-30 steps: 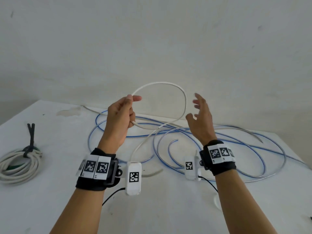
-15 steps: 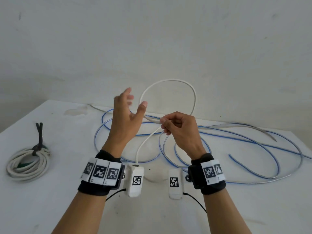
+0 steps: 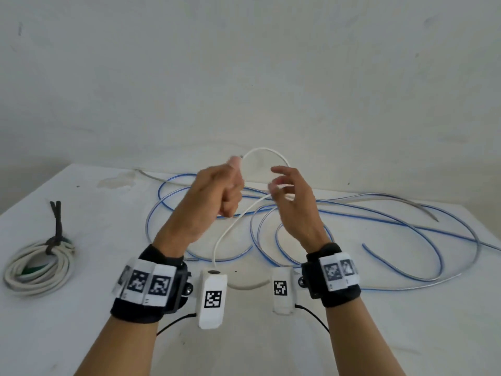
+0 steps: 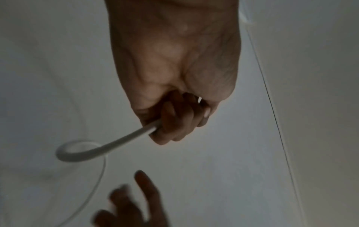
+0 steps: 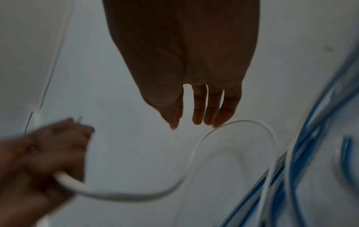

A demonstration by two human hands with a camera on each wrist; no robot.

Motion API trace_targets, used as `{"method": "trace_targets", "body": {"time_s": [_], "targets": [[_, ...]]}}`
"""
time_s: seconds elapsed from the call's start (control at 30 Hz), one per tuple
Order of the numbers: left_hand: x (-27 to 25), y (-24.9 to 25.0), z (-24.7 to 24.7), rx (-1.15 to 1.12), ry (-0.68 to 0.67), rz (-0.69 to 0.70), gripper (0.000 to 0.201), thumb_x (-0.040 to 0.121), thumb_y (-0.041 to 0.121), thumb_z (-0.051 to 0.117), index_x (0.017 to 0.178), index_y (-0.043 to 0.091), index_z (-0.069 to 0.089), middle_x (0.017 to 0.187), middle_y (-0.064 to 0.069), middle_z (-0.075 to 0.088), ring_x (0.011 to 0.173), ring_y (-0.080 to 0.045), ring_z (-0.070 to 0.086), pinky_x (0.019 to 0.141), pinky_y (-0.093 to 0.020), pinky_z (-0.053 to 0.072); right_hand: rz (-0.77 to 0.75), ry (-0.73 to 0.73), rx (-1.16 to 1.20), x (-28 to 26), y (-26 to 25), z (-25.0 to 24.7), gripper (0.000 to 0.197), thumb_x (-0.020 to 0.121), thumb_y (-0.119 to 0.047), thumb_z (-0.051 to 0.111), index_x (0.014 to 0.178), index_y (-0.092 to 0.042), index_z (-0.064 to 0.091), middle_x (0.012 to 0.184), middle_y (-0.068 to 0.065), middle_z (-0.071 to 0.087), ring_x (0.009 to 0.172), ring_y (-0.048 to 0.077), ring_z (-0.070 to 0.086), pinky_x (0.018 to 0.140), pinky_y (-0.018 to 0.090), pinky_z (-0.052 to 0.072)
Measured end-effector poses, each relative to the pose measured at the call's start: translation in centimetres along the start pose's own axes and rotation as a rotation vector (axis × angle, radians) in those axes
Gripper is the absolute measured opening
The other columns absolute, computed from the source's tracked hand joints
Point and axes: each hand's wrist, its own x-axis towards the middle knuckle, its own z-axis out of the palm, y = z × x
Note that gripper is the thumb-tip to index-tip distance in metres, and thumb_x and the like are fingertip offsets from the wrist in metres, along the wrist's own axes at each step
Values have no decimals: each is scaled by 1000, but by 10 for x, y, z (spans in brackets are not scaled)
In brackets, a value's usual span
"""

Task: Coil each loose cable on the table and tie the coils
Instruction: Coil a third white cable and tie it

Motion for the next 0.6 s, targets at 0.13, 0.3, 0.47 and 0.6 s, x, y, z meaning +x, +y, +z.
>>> {"method": "trace_targets", "body": {"time_s": [0.13,0.3,0.47,0.6], "targets": [[-6,22,-5,-416,-16,-85,45,100,42,41,58,26,34,58,7,9,45,-10,6,36,-19,16,-150,-229,-172,-4,8,8,64,82,-23,83,137,-40,55,126,-10,57,110,6,55,85,16,46],[-5,27,-21,-592,-30,-176,45,99,39,39,57,25,36,58,9,8,43,-9,5,33,-16,11,-196,-429,-298,-13,5,30,37,84,-21,81,118,-33,74,108,-7,63,97,11,56,83,25,49],[-13,28,-41,-227,-90,-319,46,98,43,48,58,26,33,58,9,8,46,-9,4,37,-18,13,-325,21,-741,-10,3,24,27,76,-39,83,102,-33,80,106,2,56,99,30,50,83,44,42],[-18,24,-42,175,-174,-301,43,98,41,49,62,24,32,58,8,17,47,-10,12,44,-23,14,-207,232,-896,-6,-5,6,33,74,-65,73,78,-32,75,117,-5,66,108,27,50,84,39,23]]}}
